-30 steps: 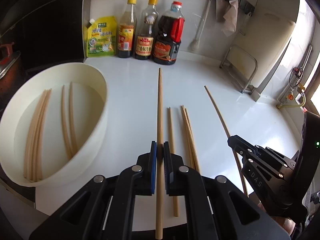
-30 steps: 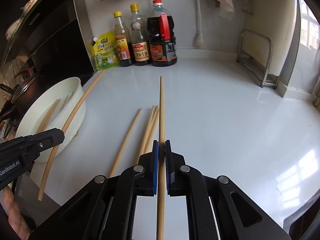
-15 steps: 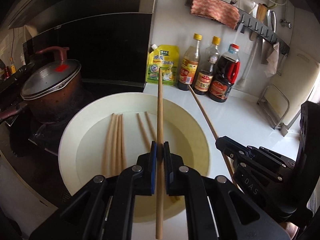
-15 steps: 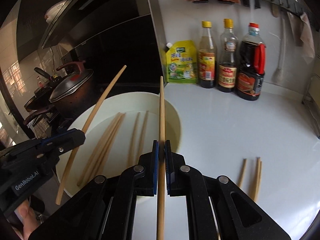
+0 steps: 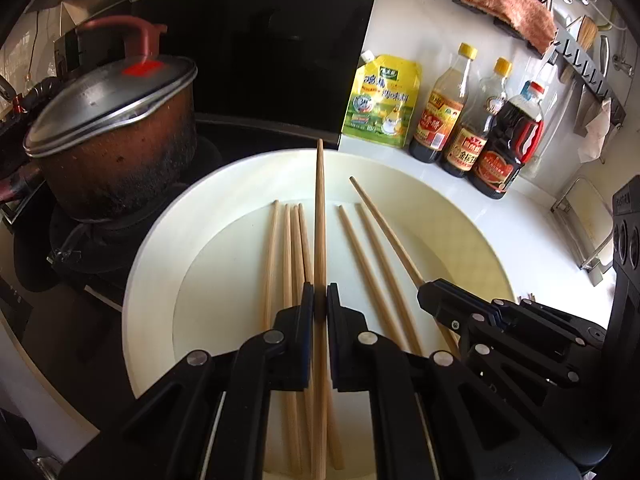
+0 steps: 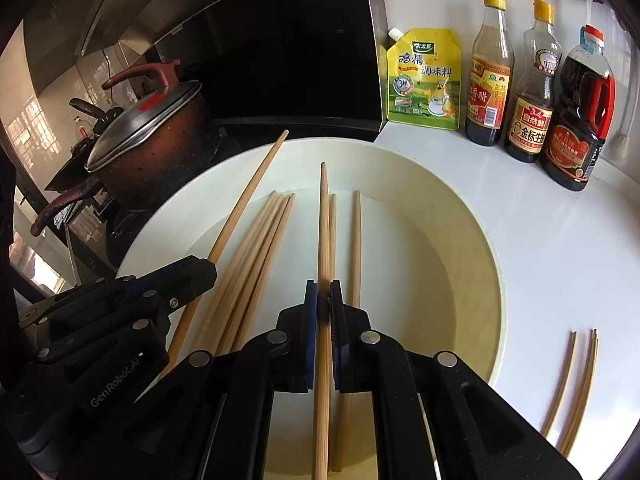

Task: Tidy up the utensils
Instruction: 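Carry both chopsticks into the white basin and open both tools, then withdraw both open tools from the basin toward the remaining chopsticks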

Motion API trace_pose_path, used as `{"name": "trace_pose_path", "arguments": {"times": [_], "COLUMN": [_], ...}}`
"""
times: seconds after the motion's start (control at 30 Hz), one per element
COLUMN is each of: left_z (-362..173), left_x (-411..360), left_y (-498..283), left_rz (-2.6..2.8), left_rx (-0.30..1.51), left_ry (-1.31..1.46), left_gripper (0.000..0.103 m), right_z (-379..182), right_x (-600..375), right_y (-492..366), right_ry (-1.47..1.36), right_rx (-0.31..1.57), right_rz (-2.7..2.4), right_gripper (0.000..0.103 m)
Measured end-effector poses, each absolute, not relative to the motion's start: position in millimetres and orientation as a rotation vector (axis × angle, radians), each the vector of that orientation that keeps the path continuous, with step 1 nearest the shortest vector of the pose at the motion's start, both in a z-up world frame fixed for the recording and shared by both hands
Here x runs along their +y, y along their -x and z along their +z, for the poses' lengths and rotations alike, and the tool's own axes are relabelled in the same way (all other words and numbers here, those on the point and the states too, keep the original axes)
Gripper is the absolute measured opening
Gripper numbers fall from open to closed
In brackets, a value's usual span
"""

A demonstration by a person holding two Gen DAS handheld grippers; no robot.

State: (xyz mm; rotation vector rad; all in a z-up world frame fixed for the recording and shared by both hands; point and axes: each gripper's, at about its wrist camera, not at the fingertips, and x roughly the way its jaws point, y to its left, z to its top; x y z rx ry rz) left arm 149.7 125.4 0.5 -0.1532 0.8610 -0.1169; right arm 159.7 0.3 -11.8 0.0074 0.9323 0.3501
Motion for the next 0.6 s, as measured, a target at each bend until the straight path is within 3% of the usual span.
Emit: {"name": "trace_pose_path", "arguments": {"times": [0.17, 0.2, 0.27, 0.43, 0.6], "left_z": [-10.2, -10.6, -9.7, -7.1, -2.5], "left_x": [132.4, 134.2, 138.6, 144.2, 144.2], "left_y": [-152.7, -152.2, -148.4, -135.2, -114.3], "left_rz": [-0.103, -0.101, -0.103, -0.078, -0.067], "left_rx": [0.887, 0.887, 0.878, 0.859, 0.839], "left_ry": [0.17, 0.176, 0.193, 0.2, 0.194], "left_gripper": [0.009, 0.012, 0.02, 0.039, 0.044], "right_z": [-17.6, -16.1, -12.4, -5.8, -4.5], "right_x": [3.9, 2.9, 0.0, -5.6, -17.4], "right_y": [-161.3, -160.9, -159.7, -148.5, -125.2], "right_ry": [-0.007, -0.018, -0.031, -0.01, -0.012], "right_rx": [0.947, 0.937, 0.909, 0.87, 0.852], "right_rz": [0.343, 0.346, 0.34, 0.315, 0.293], "right_gripper": [0.006, 0.007, 0.021, 0.021, 0.022]}}
